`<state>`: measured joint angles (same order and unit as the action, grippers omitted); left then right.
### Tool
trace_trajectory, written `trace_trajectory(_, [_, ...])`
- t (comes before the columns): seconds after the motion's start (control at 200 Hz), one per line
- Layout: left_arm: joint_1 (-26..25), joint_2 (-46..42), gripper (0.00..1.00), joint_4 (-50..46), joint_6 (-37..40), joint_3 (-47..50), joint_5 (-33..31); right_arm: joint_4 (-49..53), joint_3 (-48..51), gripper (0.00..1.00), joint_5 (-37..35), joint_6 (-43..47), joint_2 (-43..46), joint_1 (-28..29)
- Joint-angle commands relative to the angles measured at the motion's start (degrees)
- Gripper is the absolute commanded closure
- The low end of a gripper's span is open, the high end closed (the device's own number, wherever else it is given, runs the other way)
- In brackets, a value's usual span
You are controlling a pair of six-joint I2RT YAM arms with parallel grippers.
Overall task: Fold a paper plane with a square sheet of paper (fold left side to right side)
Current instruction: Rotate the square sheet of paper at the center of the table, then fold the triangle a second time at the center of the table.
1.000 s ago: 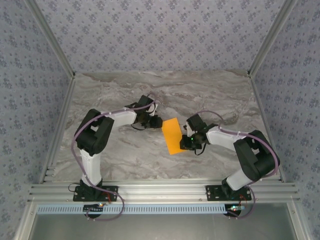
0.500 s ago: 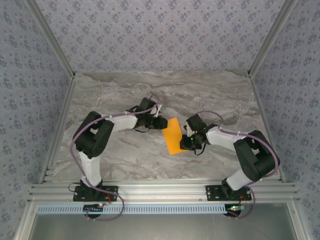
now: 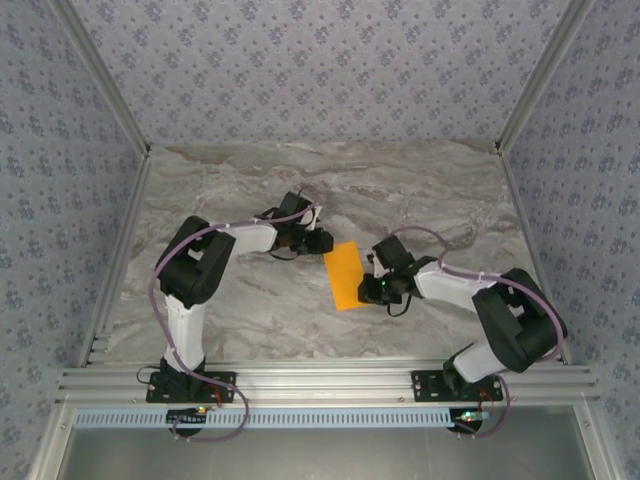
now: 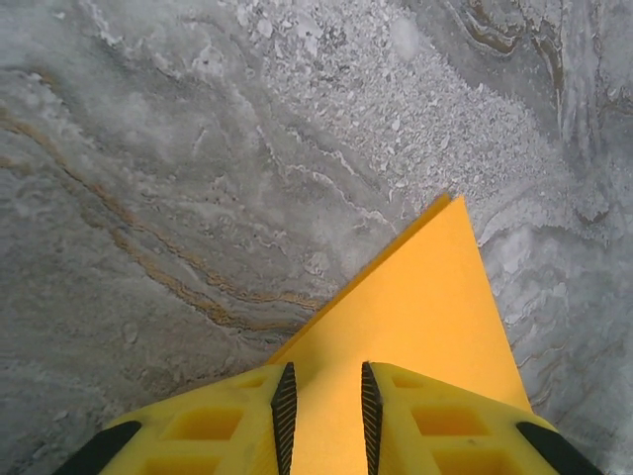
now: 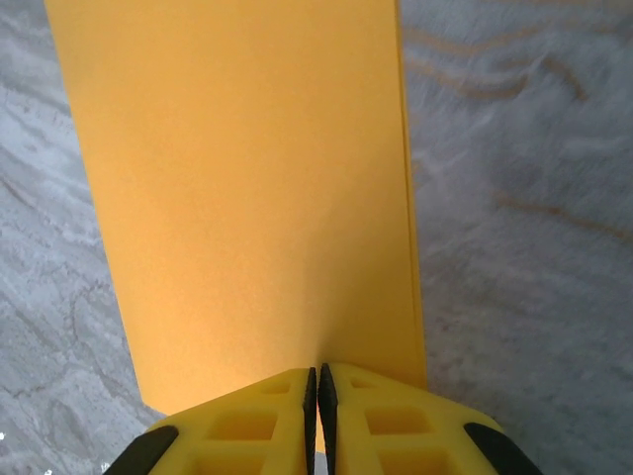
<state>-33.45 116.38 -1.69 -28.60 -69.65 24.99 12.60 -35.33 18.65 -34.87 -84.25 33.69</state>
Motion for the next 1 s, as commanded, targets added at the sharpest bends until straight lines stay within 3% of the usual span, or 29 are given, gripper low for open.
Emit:
trace_trajectory(0.0, [3.4, 1.8, 0.72, -2.1, 1.3, -2.5, -5.5, 3.2, 5.0, 0.85, 0.3, -7.1, 0.7, 3.2])
trace_trajectory(0.175, [3.9, -2.6, 0.65, -4.9, 2.7, -4.6, -4.6, -4.9, 6.2, 0.83, -0.5, -12.8, 3.2, 6.4])
trace_trajectory(0.38, [2.7, -10.8, 0.63, 0.3, -2.0, 2.6, 0.5, -3.1, 2.1, 0.77, -2.5, -8.4, 8.0, 6.3])
trace_trajectory(0.605, [-3.1, -9.1, 0.64, 3.0, -5.1, 5.2, 2.2, 5.7, 0.3, 0.53, -7.1, -1.8, 13.6, 1.5])
trace_trajectory(0.795, [-4.9, -3.8, 0.66, 2.8, -7.0, 3.8, 0.1, 5.7, 2.7, 0.42, -3.3, -1.6, 16.3, -3.2])
trace_trajectory(0.994, [-5.8, -2.9, 0.67, 1.1, -7.1, 5.0, -3.0, 0.0, 6.9, 0.37, 7.2, -2.4, 16.0, -9.3])
